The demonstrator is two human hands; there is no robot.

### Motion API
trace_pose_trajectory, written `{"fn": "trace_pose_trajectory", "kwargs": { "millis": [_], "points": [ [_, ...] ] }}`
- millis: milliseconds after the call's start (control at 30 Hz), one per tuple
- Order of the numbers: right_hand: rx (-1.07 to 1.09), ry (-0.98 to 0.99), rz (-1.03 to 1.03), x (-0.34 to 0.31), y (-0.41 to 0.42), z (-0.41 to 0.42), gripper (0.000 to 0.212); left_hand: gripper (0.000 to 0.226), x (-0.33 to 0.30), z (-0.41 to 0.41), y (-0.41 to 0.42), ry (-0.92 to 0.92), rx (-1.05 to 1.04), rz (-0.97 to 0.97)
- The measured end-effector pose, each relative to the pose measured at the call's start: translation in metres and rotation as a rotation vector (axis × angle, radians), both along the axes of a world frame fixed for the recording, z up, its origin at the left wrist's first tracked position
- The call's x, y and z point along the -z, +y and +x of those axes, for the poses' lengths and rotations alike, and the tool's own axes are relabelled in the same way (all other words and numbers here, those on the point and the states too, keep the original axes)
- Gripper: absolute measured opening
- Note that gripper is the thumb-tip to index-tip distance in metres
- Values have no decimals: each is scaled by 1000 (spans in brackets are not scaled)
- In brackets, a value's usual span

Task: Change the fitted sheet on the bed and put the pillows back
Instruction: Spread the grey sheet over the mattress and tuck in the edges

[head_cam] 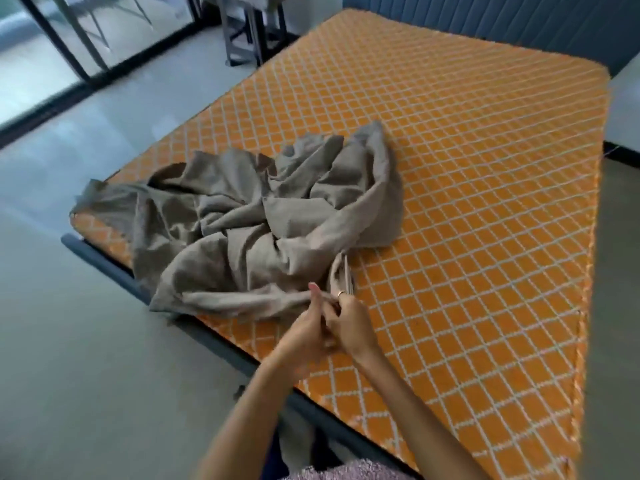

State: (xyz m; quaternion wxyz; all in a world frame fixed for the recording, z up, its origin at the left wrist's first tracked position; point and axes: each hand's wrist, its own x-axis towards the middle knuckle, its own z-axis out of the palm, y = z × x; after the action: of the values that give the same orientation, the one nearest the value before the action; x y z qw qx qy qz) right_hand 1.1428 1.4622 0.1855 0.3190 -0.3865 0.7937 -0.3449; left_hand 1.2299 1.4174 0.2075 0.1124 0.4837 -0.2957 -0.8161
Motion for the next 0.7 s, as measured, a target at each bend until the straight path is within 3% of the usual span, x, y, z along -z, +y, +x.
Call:
{"fn": "trace_pose_trajectory", "kwargs": {
  "millis": [67, 167, 267, 367, 467, 567, 700],
  "points": [
    [-50, -85, -35, 0, 12, 7, 14, 52, 4, -12, 11, 3, -203, 13],
    [-175, -320, -114, -11, 25, 2, 15, 37, 8, -11, 7, -166, -234, -159],
    [150, -268, -234, -12, 27, -18, 16, 39, -8, -7, 0, -107, -209, -323],
    [506, -286, 30, 11, -7, -70, 20, 38, -27, -8, 3, -45, -163, -350],
    [532, -599, 213, 47, -51, -119, 37, 37, -38, -7, 1, 34, -183, -317],
    [560, -873, 173, 73, -88, -143, 47, 34, -49, -9, -2, 82, -230, -300],
    [669, -1084, 12, 121, -139, -159, 45, 29, -45, -3, -12, 81, -319, -214]
  ]
}}
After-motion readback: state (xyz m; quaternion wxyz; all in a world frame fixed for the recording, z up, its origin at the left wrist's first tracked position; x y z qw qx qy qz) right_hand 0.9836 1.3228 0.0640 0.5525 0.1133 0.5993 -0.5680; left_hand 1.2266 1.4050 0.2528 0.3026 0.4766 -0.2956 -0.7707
